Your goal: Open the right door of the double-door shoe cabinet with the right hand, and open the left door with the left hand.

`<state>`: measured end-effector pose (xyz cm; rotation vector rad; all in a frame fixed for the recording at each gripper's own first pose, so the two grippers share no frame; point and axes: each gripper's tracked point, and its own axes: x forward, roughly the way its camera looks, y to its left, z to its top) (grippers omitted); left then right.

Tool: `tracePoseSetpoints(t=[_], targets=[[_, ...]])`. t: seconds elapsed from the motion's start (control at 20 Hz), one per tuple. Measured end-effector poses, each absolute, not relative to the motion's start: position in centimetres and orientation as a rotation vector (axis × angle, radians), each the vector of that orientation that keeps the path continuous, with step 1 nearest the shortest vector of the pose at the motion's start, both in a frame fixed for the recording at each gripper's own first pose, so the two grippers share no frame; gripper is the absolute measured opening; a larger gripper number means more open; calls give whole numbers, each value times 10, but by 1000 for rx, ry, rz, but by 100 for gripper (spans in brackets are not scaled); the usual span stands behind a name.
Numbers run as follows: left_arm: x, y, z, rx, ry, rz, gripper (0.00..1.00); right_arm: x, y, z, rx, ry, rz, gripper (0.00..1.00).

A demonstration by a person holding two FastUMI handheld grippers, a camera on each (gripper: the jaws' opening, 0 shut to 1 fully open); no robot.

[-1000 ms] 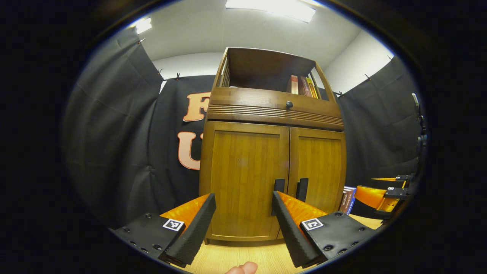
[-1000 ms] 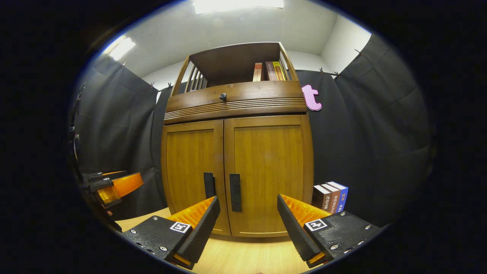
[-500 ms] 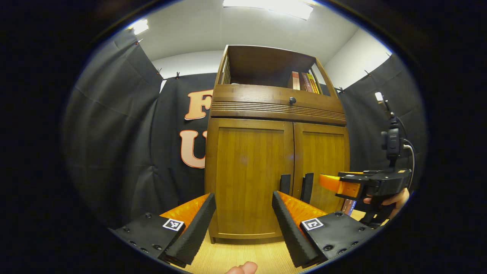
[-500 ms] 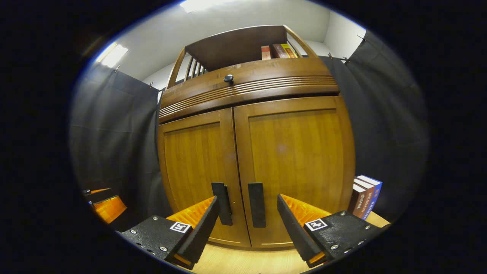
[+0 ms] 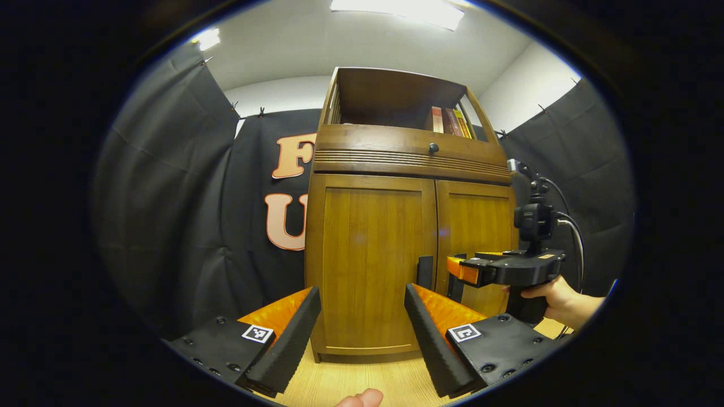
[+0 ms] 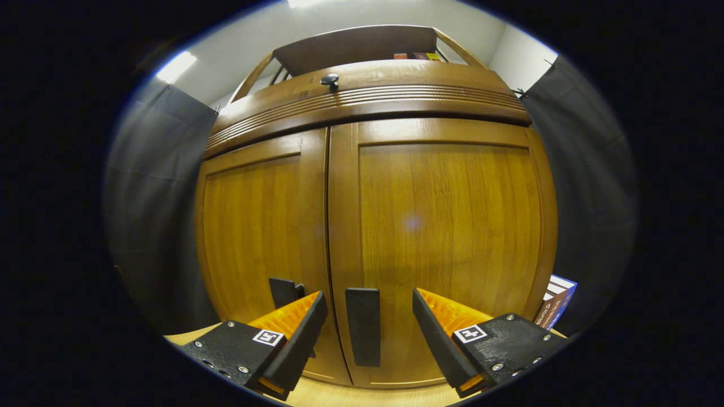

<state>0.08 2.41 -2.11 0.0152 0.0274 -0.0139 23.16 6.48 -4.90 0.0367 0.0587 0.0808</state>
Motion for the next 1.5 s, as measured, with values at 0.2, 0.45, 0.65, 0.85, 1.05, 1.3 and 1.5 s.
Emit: tracePoseSetpoints(t=[0.2,0.45,0.65,0.85,1.05,1.3,1.5], targets=[[3,28,-28,1,32,-11,99,250,60,-58,54,66,56,93],[7,37,-34,6,44,6,96,256,56,-58,21,54,21,98],[7,34,-34,5,34,5,94,255,58,-62,-60,39,18,91],[10,30,-38,9,47,2,97,254,62,-62,-49,43,24,78],[14,25,-38,9,45,-8,94,250,74,-64,-17,49,59,51],[12,15,-43,28,53,-14,97,254,74,-66,11,58,104,28],[11,13,-45,17,62,-5,97,250,73,-67,-4,70,93,28]])
